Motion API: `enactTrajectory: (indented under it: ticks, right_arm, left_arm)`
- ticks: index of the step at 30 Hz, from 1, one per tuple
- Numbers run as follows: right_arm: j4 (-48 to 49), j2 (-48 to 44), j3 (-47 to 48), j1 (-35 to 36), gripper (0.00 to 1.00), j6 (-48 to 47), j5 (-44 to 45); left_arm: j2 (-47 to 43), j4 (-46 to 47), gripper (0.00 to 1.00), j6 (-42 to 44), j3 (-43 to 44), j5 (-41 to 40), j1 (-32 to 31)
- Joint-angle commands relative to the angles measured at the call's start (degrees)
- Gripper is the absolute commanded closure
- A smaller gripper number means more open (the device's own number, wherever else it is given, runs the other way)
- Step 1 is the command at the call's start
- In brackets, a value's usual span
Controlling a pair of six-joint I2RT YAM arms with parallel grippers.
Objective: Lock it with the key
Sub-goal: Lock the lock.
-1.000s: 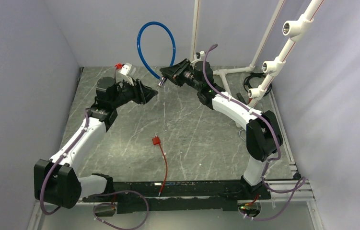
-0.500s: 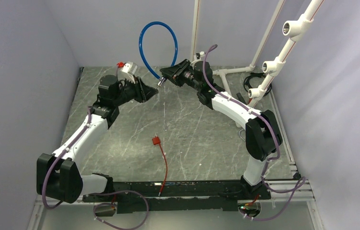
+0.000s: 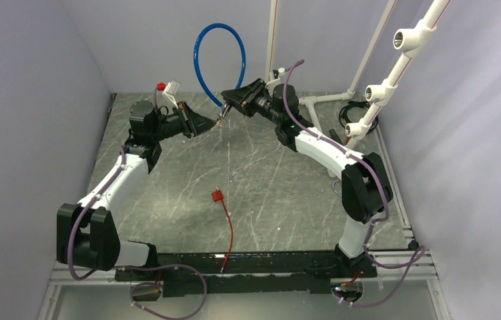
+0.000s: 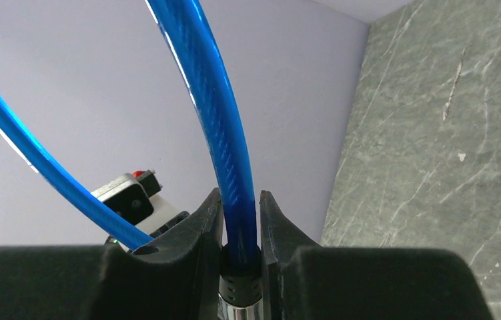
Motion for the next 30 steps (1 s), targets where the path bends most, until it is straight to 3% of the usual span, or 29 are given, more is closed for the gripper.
enactTrajectory:
  ticks: [1,10,13,15,18,20,25,30]
  right_arm:
    - [10.97,-2.73,0.65,-0.24,1.00,1.55,-2.01]
    - [13.40,-3.24,0.52,-0.32,1.00,1.05,-2.54]
    - [13.71,-3.04,1.01,-0.50,1.00,1.13,-2.56]
    - [13.83,-2.97,1.24,-0.63,1.00,1.30,-2.56]
    - [13.83,-2.96,1.34,-0.68,1.00,1.27,-2.48]
    - [13.65,-2.96,1.26,-0.80,1.00,1.10,-2.47]
    - [13.73,-3.08,0.69,-1.04,1.00,1.03,-2.65]
    - [13.74,-3.72,-0.12,-1.03,1.00,0.96,-2.66]
  left_arm:
    - [1.08,7.03,1.00,-10.25,1.13,7.56,0.35]
    - [4.15,16.52,1.00,-23.20,-1.01,14.10,1.19]
    - [4.58,21.15,0.91,-27.29,-2.70,15.33,2.50]
    - [4.43,21.54,0.77,-27.64,-2.70,15.79,3.18]
    - [3.34,18.81,0.58,-24.97,-2.25,15.47,4.08]
    - [1.78,16.70,0.51,-21.72,-2.35,14.41,4.73]
    - [-3.50,8.42,0.50,-9.79,-2.13,9.88,5.01]
    - [-3.30,7.17,0.52,-7.04,-0.94,7.37,4.00]
